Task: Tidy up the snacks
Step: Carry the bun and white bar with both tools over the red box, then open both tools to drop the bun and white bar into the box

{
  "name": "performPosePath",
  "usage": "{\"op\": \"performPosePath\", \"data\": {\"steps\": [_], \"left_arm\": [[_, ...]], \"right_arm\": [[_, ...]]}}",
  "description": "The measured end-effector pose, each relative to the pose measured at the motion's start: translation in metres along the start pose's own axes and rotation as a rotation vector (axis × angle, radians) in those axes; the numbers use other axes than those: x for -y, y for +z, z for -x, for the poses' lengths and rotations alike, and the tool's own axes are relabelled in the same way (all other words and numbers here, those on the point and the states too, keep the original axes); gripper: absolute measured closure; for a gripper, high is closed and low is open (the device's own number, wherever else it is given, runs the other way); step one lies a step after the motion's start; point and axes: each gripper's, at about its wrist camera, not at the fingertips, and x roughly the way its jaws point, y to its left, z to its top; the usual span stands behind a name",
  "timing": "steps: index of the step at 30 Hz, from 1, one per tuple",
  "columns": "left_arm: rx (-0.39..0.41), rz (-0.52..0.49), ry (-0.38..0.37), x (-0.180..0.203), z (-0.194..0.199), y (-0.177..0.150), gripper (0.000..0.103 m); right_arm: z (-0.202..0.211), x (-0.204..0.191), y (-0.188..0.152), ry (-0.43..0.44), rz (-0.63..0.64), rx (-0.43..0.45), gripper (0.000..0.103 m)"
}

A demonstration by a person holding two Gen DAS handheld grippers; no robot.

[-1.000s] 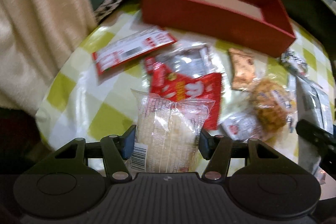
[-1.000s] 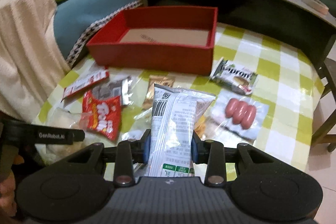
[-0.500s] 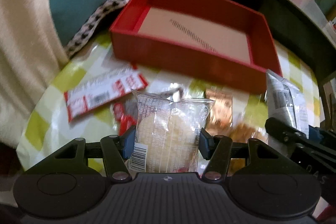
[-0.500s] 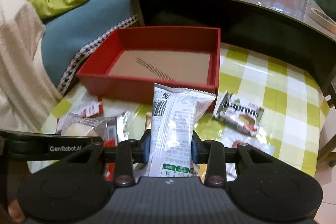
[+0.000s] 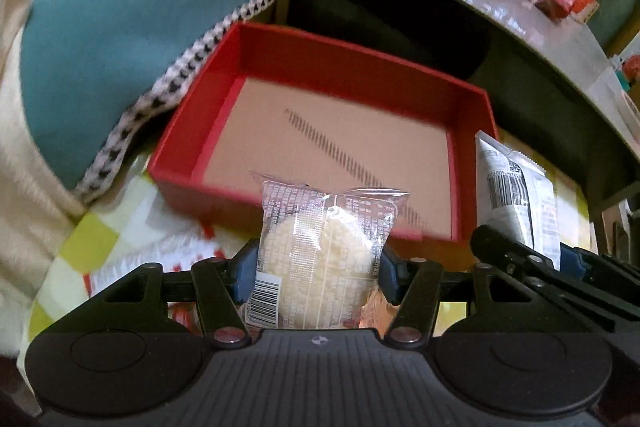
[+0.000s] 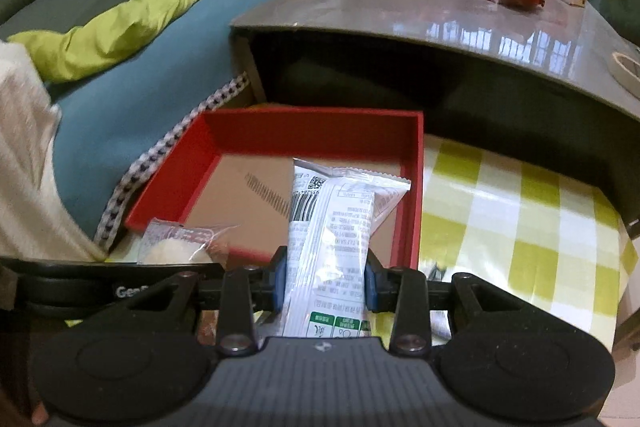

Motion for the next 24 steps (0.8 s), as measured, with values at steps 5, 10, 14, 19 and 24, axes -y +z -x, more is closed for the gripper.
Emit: {"op": "performPosePath", "data": {"steps": [5,10,14,19,24], "left_arm": [[0.018,0.020,-0.021,0.002,-0.005,0.024,0.038],[0.039,0.026,-0.018,0.009,-0.019,0.050,0.037],[0.029,0.028,-0.013,0.012,-0.037,0.063,0.037],[0.015,0.029,0.006,0.011,-0.059,0.072,0.040],[-0.009,0.022,0.034,0.011,-0.078,0.072,0.040]], "right_arm": [[-0.016,0.005,0.017,0.004,-0.001,0.002,0.058],[-0.037,0.013,0.033,-0.002,-0.014,-0.002,0.058],[-0.058,0.016,0.042,-0.007,-0.011,-0.022,0.058],[-0.090,0.015,0.045,-0.005,0.012,-0.056,0.058],[-0.113,0.016,0.043,-0.020,0.039,-0.090,0.058]]}}
